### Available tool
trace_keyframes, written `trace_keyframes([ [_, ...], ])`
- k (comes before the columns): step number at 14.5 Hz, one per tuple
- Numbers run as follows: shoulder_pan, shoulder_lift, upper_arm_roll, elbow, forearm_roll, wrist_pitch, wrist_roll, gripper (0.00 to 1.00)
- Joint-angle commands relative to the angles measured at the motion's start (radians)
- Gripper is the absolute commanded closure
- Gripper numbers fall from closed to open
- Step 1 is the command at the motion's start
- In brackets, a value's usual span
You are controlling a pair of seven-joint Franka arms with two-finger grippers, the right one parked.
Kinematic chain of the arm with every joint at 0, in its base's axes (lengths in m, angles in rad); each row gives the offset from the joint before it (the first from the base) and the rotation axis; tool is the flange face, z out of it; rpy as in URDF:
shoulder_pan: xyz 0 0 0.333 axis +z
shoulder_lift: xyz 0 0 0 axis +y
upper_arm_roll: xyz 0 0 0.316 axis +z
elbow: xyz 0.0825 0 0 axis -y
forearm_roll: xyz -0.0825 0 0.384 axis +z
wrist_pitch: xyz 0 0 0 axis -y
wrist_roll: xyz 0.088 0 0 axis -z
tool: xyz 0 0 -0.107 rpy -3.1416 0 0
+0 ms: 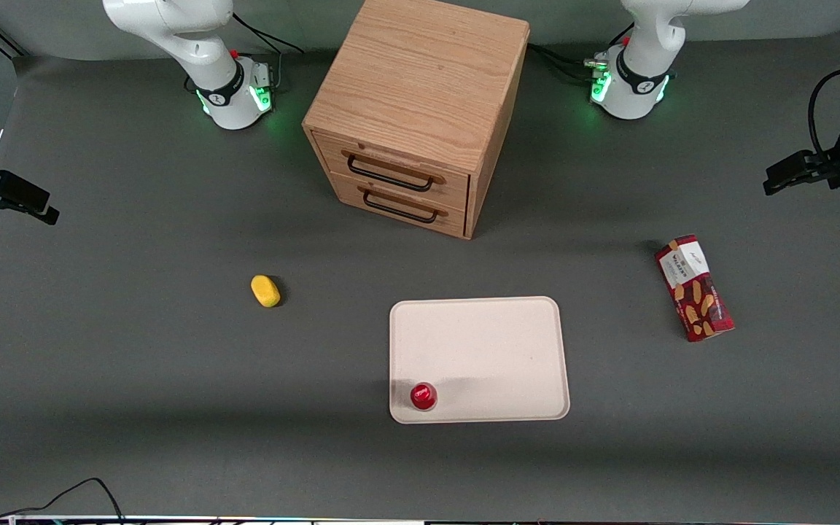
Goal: Place red cookie box on tray
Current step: 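Move the left gripper toward the red plaid cookie box, then lower the open left gripper over the cookie box and close on it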
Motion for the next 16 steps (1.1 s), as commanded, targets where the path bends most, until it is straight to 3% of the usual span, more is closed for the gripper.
trace_keyframes([
  [1, -0.010, 0.033, 0.010, 0.038, -0.010, -0.027, 0.019, 0.00],
  [8, -0.001, 0.120, 0.015, -0.022, -0.005, 0.066, 0.034, 0.00],
  [12, 0.004, 0.129, 0.044, -0.285, 0.000, 0.429, 0.039, 0.00],
  [16, 0.006, 0.226, 0.059, -0.427, -0.008, 0.747, 0.055, 0.00],
])
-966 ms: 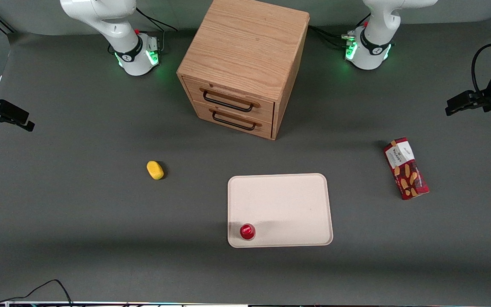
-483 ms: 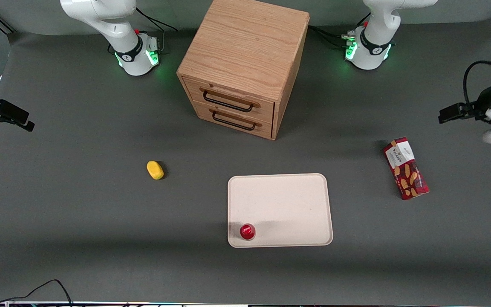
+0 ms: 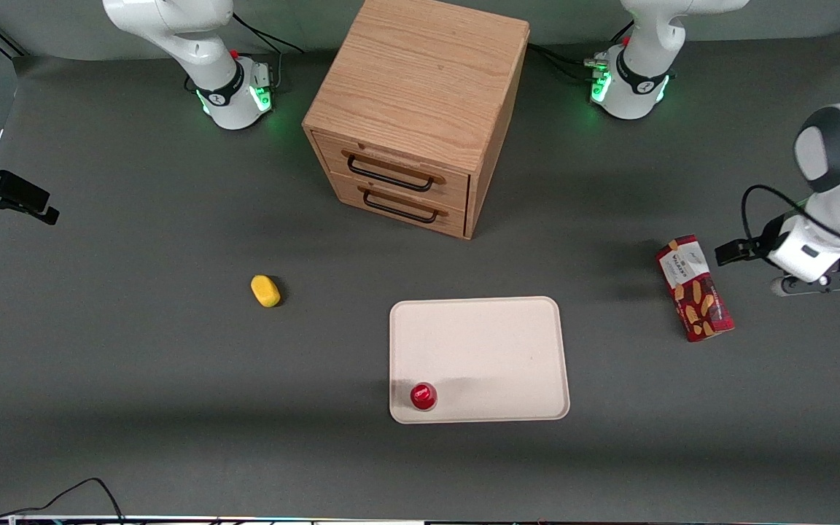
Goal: Place red cookie box on tray
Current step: 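Lower the open left gripper over the cookie box and close on it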
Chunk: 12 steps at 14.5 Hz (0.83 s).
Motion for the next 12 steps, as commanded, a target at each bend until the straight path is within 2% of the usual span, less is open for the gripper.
trace_keyframes([
  [1, -0.005, 0.036, 0.007, -0.093, -0.014, 0.182, 0.024, 0.00],
  [5, -0.003, 0.133, 0.005, -0.140, -0.032, 0.368, 0.024, 0.00],
  [7, -0.006, 0.149, 0.004, -0.140, -0.062, 0.381, 0.026, 0.08],
  [8, -0.008, 0.155, 0.004, -0.138, -0.066, 0.382, 0.026, 0.22],
  [9, -0.009, 0.161, 0.004, -0.140, -0.068, 0.405, 0.026, 0.53],
  [10, -0.009, 0.162, 0.002, -0.140, -0.068, 0.405, 0.024, 0.79],
  [11, -0.011, 0.161, 0.004, -0.140, -0.068, 0.404, 0.023, 0.99],
  [12, -0.011, 0.153, 0.002, -0.138, -0.068, 0.395, 0.018, 1.00],
])
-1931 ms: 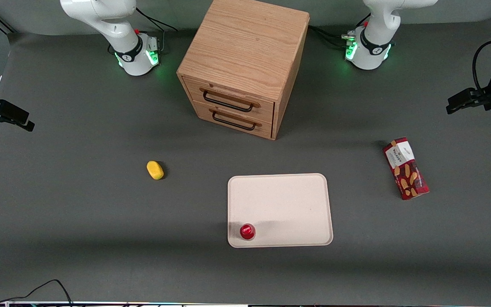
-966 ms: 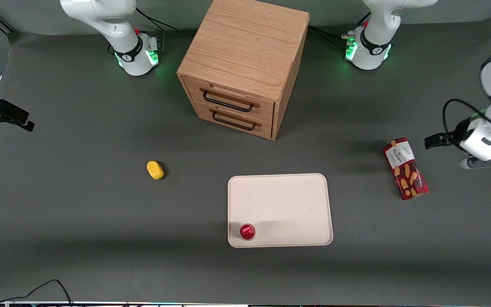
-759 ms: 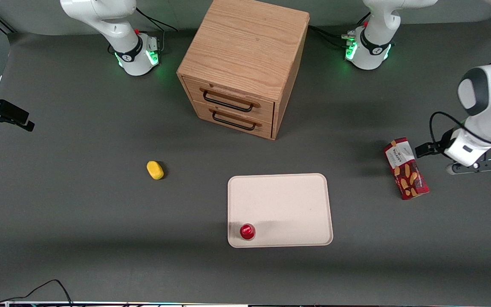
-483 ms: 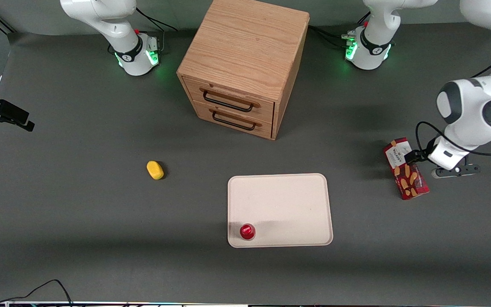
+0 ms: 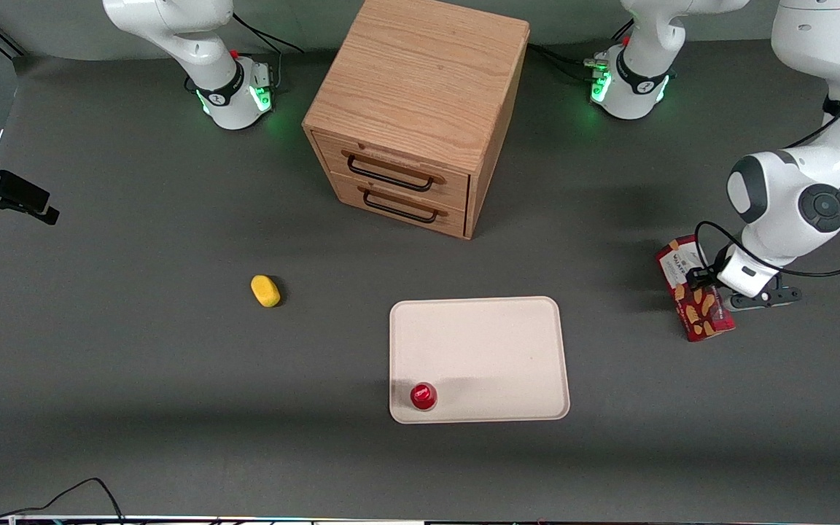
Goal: Place red cookie box on tray
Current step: 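Lower the open left gripper over the cookie box and close on it, then lift the cookie box and carry it over the cream tray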
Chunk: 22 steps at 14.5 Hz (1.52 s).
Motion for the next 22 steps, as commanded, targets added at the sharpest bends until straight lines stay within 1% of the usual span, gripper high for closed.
trace_keyframes([
  [1, -0.013, -0.026, 0.005, -0.006, -0.020, -0.004, 0.012, 1.00],
  [3, -0.016, -0.084, 0.005, 0.018, -0.020, -0.120, 0.011, 1.00],
  [6, -0.016, -0.176, 0.003, 0.144, -0.018, -0.413, 0.009, 1.00],
  [8, -0.023, -0.208, 0.000, 0.295, -0.018, -0.669, -0.003, 1.00],
  [10, -0.036, -0.202, -0.003, 0.499, -0.017, -0.911, -0.020, 1.00],
  [12, -0.045, -0.193, -0.018, 0.623, -0.017, -1.031, -0.026, 1.00],
  [14, -0.052, -0.187, -0.079, 0.645, -0.015, -1.035, -0.122, 1.00],
  [16, -0.054, -0.144, -0.167, 0.654, -0.018, -0.992, -0.286, 1.00],
  [19, -0.054, -0.044, -0.311, 0.663, -0.009, -0.825, -0.571, 1.00],
  [21, -0.074, 0.037, -0.369, 0.669, -0.002, -0.703, -0.737, 1.00],
  [22, -0.092, 0.081, -0.385, 0.678, 0.017, -0.635, -0.795, 1.00],
])
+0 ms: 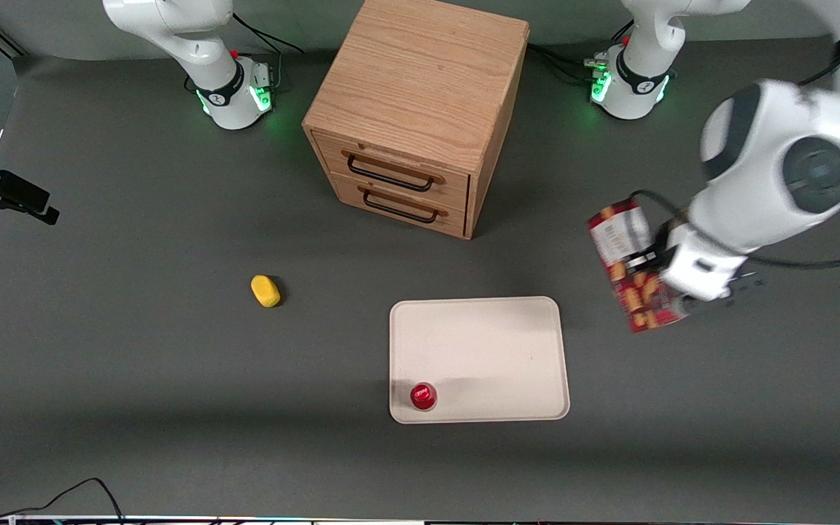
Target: Place red cookie box on tray
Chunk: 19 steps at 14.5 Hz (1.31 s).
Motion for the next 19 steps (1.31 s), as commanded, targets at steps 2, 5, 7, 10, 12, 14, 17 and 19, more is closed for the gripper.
trace_keyframes([
  [2, -0.058, 0.181, -0.037, 0.090, 0.069, 0.191, -0.219, 1.00],
  [5, -0.087, 0.287, -0.048, 0.089, 0.131, 0.372, -0.259, 1.00],
  [7, -0.090, 0.344, -0.048, 0.086, 0.177, 0.453, -0.259, 1.00],
  [10, -0.092, 0.390, -0.046, 0.077, 0.223, 0.510, -0.259, 1.00],
  [12, -0.092, 0.410, -0.046, 0.058, 0.228, 0.558, -0.259, 1.00],
  [14, -0.092, 0.424, -0.046, 0.051, 0.228, 0.575, -0.259, 1.00],
  [17, -0.092, 0.433, -0.045, 0.040, 0.228, 0.603, -0.259, 0.89],
  [19, -0.087, 0.434, -0.043, 0.041, 0.228, 0.600, -0.258, 0.14],
])
